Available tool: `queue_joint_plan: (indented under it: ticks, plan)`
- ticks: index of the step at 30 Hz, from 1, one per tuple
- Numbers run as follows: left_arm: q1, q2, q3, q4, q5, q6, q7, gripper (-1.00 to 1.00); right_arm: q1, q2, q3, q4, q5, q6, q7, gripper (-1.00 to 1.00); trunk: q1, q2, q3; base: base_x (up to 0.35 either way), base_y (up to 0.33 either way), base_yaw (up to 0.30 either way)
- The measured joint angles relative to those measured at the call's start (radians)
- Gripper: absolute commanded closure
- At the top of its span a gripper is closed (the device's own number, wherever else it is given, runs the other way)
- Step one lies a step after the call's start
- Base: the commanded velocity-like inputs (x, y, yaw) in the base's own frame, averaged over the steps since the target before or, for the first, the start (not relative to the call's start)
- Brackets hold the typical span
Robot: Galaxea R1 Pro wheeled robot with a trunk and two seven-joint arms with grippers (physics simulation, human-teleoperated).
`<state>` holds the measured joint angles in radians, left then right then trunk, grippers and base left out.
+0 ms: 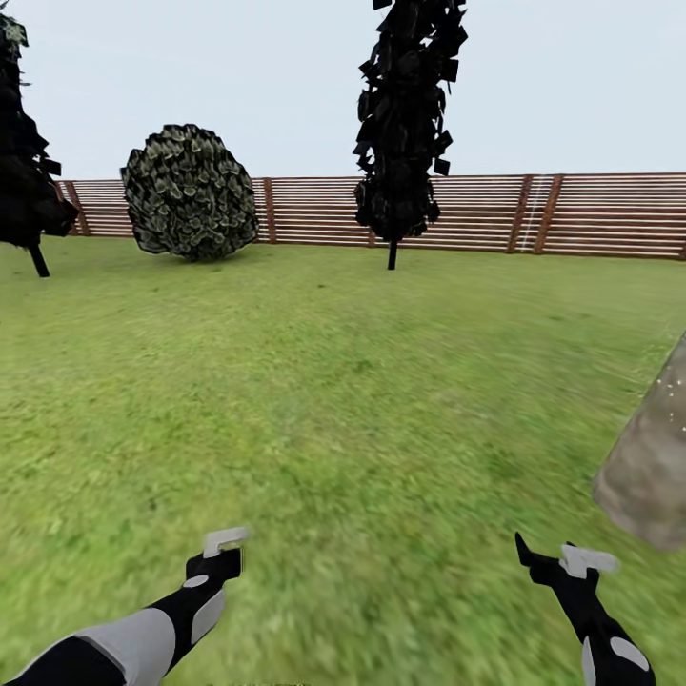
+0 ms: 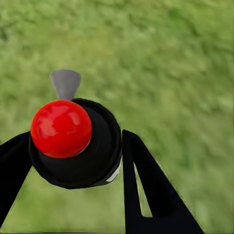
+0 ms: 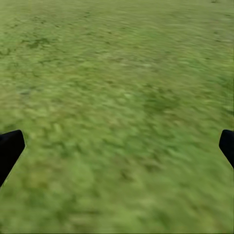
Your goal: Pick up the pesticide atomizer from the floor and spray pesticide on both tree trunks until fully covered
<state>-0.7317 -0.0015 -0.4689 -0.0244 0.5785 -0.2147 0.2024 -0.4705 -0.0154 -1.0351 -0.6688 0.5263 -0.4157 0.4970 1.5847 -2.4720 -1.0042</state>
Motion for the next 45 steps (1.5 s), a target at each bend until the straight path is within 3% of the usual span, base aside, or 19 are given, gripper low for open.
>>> queue_joint_plan:
  ticks: [24, 45]
  plan:
    - [0.000, -0.002, 0.000, 0.000, 0.000, 0.000, 0.000, 1.00, 0.000, 0.000, 0.000, 0.000, 0.000, -0.001, 0.000, -1.00, 0.000, 0.000, 0.001, 0.000, 0.000, 0.285]
    - [0.000, -0.002, 0.000, 0.001, 0.000, 0.000, 0.000, 1.00, 0.000, 0.000, 0.000, 0.000, 0.000, -0.006, 0.000, -1.00, 0.000, 0.000, 0.022, 0.000, 0.000, 0.225]
